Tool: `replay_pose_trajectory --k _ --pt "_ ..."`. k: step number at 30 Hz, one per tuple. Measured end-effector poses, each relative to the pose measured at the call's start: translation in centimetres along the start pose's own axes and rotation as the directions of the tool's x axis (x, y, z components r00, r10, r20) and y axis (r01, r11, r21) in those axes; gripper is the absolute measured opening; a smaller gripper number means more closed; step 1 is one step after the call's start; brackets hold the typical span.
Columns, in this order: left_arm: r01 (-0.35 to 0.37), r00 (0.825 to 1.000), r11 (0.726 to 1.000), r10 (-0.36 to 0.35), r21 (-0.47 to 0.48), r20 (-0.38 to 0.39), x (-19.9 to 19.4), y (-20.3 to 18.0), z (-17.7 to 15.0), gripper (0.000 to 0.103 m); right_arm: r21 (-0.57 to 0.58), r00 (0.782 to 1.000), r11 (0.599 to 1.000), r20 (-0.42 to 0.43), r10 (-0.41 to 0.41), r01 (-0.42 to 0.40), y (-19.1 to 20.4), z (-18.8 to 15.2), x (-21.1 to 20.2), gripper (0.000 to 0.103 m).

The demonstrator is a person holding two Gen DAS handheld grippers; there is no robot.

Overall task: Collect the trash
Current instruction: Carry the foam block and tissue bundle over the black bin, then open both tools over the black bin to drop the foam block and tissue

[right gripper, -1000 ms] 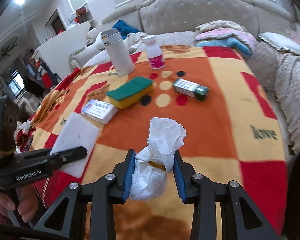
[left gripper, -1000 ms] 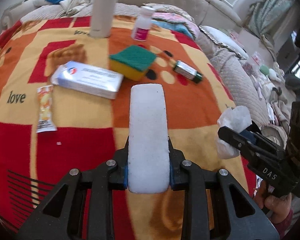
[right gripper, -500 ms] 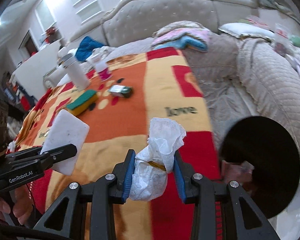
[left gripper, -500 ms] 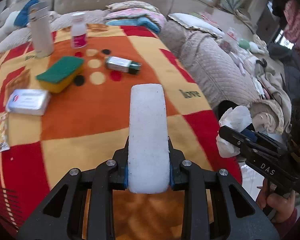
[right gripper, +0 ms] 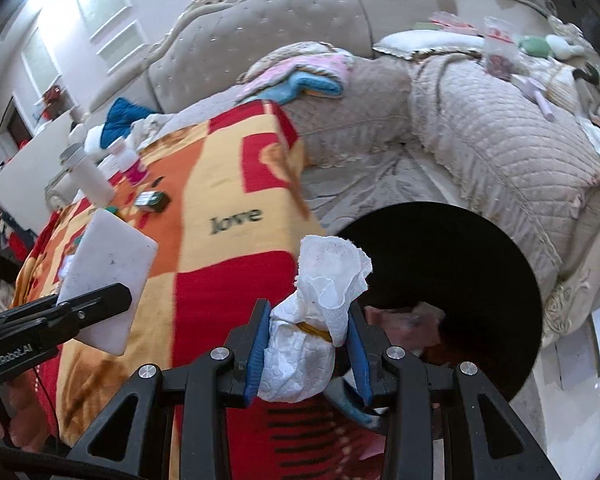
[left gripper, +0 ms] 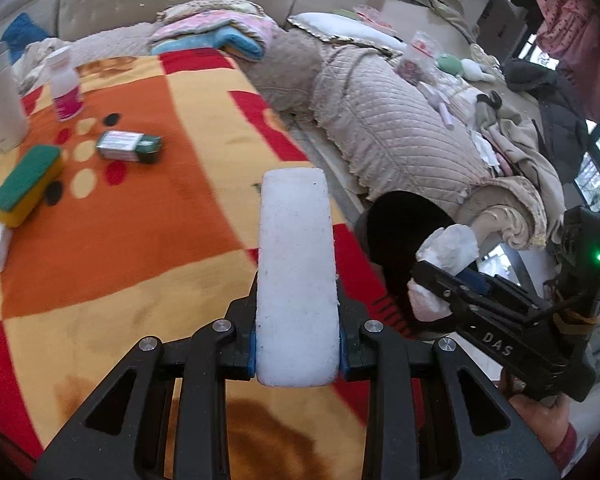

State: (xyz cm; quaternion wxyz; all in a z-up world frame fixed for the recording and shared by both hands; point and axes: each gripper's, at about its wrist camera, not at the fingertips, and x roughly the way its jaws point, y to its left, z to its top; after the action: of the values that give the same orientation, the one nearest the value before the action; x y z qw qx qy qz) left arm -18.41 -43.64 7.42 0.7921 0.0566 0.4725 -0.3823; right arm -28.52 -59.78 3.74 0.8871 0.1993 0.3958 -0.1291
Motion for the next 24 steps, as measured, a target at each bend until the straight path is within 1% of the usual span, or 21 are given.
replay_pose_trajectory --k 6,14,22,24 --pt "0.052 0.999 0.998 -0.052 0.037 -0.015 1.6 -2.8 0.5 0.026 0.041 1.0 0.999 -0.006 -0.03 0.03 -2.6 -0.2 0.1 0.035" --pt "0.069 0.997 0.994 -0.066 0.085 -0.044 4.1 -5.5 1.1 0.026 0.1 0.999 0.994 -0.014 -0.052 0.053 -5.5 -0.3 0.4 0.035" --pt "0.107 0.993 0.987 -0.102 0.118 -0.051 5.5 -7.4 1.3 0.026 0.126 0.997 0.989 -0.018 -0.075 0.077 -6.7 -0.2 0.8 0.035" --pt "0.12 0.992 0.986 -0.114 0.118 -0.057 5.8 -7.5 1.3 0.026 0.134 0.996 0.987 -0.018 -0.085 0.087 -6.9 -0.2 0.8 0.042"
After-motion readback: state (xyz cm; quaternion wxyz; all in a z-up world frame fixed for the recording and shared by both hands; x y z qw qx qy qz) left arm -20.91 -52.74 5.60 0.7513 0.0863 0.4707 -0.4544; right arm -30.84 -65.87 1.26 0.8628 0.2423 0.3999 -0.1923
